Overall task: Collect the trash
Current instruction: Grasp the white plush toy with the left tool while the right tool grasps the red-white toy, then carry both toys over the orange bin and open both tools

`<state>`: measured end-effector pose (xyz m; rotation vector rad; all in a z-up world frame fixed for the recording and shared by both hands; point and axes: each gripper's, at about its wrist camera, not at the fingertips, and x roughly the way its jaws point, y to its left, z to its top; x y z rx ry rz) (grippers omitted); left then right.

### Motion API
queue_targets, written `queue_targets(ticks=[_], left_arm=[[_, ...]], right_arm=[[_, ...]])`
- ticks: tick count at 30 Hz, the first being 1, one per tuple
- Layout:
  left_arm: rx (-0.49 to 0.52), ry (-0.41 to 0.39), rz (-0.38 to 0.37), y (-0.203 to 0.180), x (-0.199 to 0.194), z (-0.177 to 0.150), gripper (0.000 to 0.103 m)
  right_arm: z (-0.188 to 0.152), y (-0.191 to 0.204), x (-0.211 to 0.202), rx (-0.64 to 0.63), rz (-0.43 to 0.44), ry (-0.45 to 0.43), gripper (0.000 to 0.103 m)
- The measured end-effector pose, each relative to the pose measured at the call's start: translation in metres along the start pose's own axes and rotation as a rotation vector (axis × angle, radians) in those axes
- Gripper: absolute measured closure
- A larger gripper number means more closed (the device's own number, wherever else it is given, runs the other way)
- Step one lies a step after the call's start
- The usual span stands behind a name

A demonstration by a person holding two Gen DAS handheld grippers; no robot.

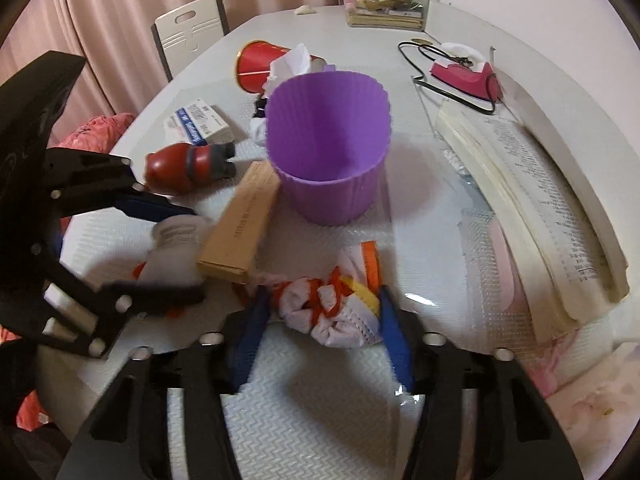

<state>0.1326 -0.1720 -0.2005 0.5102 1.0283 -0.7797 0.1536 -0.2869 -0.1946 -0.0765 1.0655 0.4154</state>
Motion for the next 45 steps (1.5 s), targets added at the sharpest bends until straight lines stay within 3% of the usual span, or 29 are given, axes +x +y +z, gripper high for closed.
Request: queue_targets(ticks=[5,11,21,33,45], left_arm=[[0.040,0.012,-0.012,-0.014,-0.002,-0.003,0.053],[-0.015,0.001,-0.045,-0.015,-0.023,-0.013,0.053],[-0.060,-0.029,0.009,-0.018,-0.086,-0.037,0.053],[-0.199,-0.050,0.157,0.000,-0.159,-0.089,0.053],[-0.443,-0.045,0.285,0.021,-0.209,-0.178,0.053]], right_arm=[[-0.004,-0.002,-0.005,0.041,0.051,0.006,0.072],[-0.014,-0.001,-0.026,0.080,0.108,0.019,0.072],[-0.012,0.028,-0.088,0.011,0.226,-0.026,0.072],[0.025,0.122,-0.107,-0.307,0.359,-0.050,0.072],[0.050,0.238,-0.082,-0.524,0.522,0.001,0.072]])
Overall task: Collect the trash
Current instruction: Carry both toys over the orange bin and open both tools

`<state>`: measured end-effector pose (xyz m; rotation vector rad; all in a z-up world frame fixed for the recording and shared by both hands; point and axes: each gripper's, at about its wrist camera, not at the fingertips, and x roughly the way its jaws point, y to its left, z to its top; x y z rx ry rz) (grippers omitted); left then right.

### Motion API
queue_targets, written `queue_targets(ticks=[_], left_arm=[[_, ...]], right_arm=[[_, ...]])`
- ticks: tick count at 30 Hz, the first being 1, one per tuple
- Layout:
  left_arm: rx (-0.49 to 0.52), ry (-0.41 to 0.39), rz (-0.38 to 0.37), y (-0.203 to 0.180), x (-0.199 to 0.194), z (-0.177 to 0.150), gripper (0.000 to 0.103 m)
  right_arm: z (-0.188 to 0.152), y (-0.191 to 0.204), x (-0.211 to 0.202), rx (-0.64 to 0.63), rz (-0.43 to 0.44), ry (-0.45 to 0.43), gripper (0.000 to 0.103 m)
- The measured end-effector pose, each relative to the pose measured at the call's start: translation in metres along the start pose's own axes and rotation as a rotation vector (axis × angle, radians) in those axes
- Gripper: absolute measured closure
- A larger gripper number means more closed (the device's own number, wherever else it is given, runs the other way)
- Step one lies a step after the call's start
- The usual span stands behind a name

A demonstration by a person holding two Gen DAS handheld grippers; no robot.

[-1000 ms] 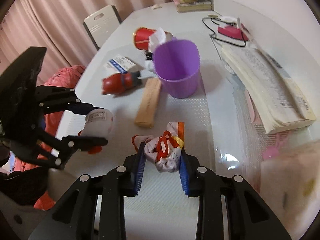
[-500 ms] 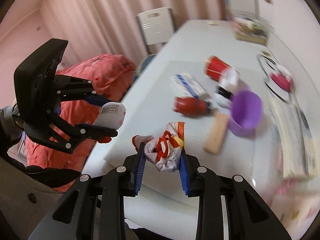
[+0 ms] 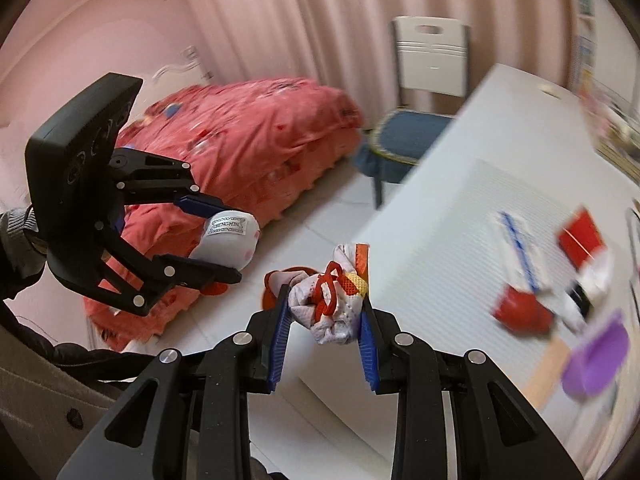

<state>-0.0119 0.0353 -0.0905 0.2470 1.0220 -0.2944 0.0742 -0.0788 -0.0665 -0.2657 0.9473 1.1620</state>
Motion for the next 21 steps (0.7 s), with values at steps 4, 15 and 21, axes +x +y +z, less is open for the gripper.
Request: queue_targets(ticks=[4,15,21], left_arm=[[-0.096,0.011,0.030,0.025,-0.008,-0.025,0.053],[-0.297,0.060,0.076,0.095,-0.002,-0.085,0.053],[-0.375,0.090,0.065,0.132,0.023,-0.112,0.053]], right_arm=[[0.024,0.028,0.032,-0.063,0.055,0.023,0.072],[0.071,0.093,0.130,-0.211,0.122,0.078,0.072],[0.076,0.113,0.190,-0.265,0.120,0.137,0.072]])
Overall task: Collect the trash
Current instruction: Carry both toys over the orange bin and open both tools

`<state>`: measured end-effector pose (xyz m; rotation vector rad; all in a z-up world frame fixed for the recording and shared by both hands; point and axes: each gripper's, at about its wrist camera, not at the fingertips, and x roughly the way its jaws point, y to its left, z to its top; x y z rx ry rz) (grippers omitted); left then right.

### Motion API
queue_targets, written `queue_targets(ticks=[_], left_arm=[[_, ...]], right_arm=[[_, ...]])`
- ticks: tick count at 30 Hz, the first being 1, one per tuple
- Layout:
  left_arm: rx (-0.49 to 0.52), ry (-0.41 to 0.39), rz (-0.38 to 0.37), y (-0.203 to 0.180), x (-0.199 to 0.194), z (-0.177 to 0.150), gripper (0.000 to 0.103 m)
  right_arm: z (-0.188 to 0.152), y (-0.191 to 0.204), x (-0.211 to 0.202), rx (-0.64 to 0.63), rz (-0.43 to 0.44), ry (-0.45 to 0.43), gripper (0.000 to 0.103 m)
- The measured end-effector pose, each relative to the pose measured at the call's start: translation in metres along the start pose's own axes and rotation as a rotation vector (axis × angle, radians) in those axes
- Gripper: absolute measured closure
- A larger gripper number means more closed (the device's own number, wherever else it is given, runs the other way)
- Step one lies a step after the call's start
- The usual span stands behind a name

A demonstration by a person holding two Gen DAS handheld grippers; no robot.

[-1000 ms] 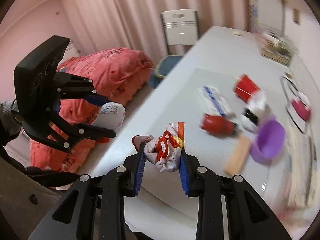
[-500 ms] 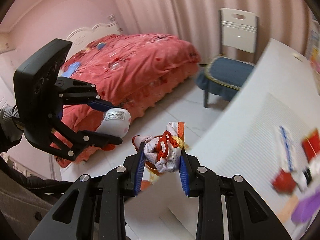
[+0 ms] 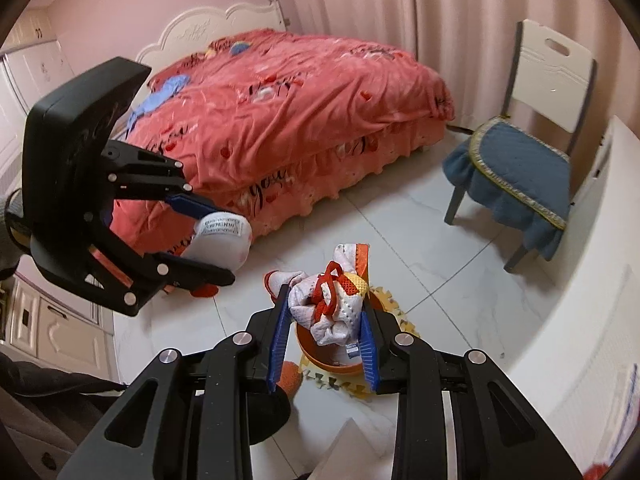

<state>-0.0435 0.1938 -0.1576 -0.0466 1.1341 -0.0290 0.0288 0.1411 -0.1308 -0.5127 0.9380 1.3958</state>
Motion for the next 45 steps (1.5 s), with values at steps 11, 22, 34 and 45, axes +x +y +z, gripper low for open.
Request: queue_targets(ticks=[11,22,34,45], left_arm=[[-0.058,0.064,-0.056,0.046,0.058,-0.016,0.052],[-0.059,0.094,-0.076,0.060,0.084,-0.022,0.051],[-0.074,0.109,-0.048,0.066,0.099,-0.022,0.036],[-0.071,0.114,-0.043,0.070,0.100,-0.018,0.029]], right_arm=[[0.009,-0.004,0.091,0.032,0.003,0.092,0.072],[0.011,-0.018,0.137,0.073,-0.012,0.158,0.071],[0.012,-0.030,0.167,0.144,-0.038,0.208,0.059],[0.011,-0.035,0.166,0.178,-0.038,0.210,0.052]])
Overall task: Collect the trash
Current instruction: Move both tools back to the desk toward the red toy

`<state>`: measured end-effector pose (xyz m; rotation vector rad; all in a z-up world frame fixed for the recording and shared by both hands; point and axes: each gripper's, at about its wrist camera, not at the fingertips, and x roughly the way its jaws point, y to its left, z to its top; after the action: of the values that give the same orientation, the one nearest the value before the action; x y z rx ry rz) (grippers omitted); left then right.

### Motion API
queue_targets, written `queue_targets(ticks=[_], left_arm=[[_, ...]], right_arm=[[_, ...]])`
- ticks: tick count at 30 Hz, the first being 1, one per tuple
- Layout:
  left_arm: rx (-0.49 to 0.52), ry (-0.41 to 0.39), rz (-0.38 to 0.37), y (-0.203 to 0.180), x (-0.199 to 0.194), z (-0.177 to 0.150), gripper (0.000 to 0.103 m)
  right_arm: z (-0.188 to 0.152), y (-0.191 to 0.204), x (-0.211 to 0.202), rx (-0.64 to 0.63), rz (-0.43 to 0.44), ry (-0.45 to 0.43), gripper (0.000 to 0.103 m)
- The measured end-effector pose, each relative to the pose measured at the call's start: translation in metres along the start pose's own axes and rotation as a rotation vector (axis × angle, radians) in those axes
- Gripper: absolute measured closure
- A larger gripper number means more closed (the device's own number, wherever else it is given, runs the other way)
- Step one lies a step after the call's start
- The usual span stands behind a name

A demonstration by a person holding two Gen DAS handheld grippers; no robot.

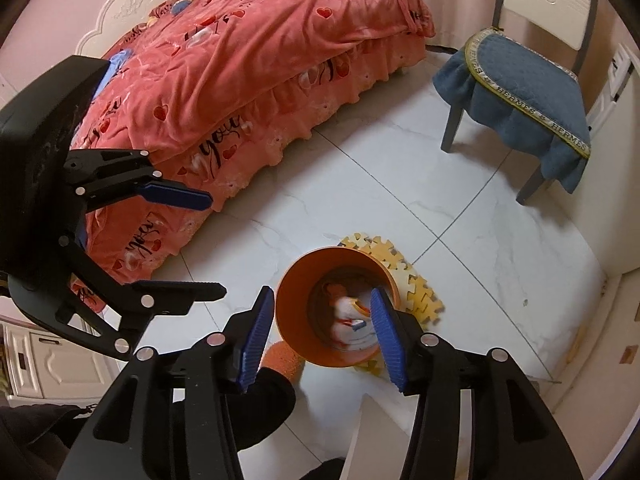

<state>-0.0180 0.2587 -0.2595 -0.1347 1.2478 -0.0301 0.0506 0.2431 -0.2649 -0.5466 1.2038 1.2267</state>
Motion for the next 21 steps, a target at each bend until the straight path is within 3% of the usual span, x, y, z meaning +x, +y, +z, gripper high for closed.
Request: queue_targets(ticks=[12,17,21], left_arm=[[0.038,-0.020,0.022,-0.013,-0.023,0.009,0.029],[0.054,-0.046,0.031,-0.029,-0.048,0.015,0.029],[0.074,-0.078,0.040,-0.046,-0.066,0.020,0.023]], right_arm=[[-0.001,0.002,-0.040,0.023,0.032,-0.049,0.052],[-0.003,0.007,-0.075,0.021,0.044,-0.104,0.048],[-0.012,0.011,-0.107,0.013,0.037,-0.150,0.047]])
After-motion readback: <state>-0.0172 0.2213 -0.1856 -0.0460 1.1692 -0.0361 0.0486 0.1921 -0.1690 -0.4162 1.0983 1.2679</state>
